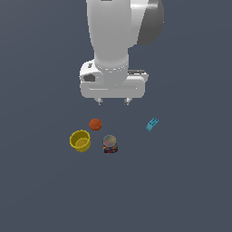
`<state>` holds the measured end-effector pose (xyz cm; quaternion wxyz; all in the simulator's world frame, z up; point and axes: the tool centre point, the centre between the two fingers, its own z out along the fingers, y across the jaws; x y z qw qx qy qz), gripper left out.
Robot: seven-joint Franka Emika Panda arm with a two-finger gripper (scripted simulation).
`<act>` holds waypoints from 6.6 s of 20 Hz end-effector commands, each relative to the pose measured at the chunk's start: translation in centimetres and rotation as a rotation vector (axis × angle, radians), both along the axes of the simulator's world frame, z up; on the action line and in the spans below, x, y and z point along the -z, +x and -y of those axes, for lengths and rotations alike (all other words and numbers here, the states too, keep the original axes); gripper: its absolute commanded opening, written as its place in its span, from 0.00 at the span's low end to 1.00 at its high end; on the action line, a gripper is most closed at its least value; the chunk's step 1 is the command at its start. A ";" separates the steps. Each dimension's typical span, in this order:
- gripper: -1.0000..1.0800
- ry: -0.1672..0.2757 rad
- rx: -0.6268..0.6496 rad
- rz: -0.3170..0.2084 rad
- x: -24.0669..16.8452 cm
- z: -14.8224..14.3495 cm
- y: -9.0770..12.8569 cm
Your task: Pick up a designated object from a clutter of objects.
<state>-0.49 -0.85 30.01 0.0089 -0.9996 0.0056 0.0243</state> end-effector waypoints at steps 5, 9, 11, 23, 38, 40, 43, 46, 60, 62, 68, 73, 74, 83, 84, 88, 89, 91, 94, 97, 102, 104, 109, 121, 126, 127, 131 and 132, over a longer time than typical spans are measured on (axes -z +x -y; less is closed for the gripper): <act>0.62 -0.007 -0.009 0.001 0.1 -0.3 -0.1; 0.62 -0.012 -0.018 0.001 0.1 -0.5 -0.2; 0.62 -0.012 -0.014 0.002 0.2 -0.5 -0.1; 0.62 -0.048 0.109 0.016 3.1 1.5 1.5; 0.62 -0.160 0.465 0.081 12.4 7.9 5.0; 0.62 -0.175 0.512 0.093 13.8 8.8 5.3; 0.62 -0.198 0.580 0.112 15.8 10.1 5.6; 0.62 -0.216 0.636 0.130 17.5 11.2 5.8; 0.62 -0.254 0.756 0.173 21.3 13.6 6.0; 0.62 -0.253 0.754 0.171 21.3 13.6 6.0; 0.62 -0.253 0.755 0.172 22.4 13.9 6.0; 0.62 -0.254 0.756 0.173 24.0 14.3 6.1; 0.62 -0.254 0.756 0.173 24.2 14.3 6.1; 0.00 -0.254 0.757 0.173 24.3 14.4 6.1; 0.00 -0.254 0.757 0.173 24.3 14.4 6.1; 0.00 -0.254 0.757 0.173 24.2 14.3 6.0; 0.00 -0.254 0.757 0.173 24.2 14.3 6.0; 0.00 -0.254 0.757 0.173 24.0 14.1 5.9; 0.00 -0.253 0.756 0.173 23.3 13.7 5.7; 0.00 -0.253 0.756 0.173 22.3 13.0 5.3; 0.00 -0.252 0.756 0.173 19.9 11.3 4.3; 0.00 -0.252 0.756 0.173 18.6 10.4 3.7; 0.00 -0.252 0.756 0.173 14.8 7.8 2.2; 0.00 -0.255 0.756 0.174 4.4 0.8 -1.8; 0.00 -0.256 0.756 0.175 -0.1 -2.2 -3.5; 0.00 -0.256 0.756 0.175 -1.0 -2.8 -3.8; 0.00 -0.256 0.756 0.175 -4.6 -5.2 -5.1; 0.00 -0.256 0.756 0.175 -5.5 -5.8 -5.4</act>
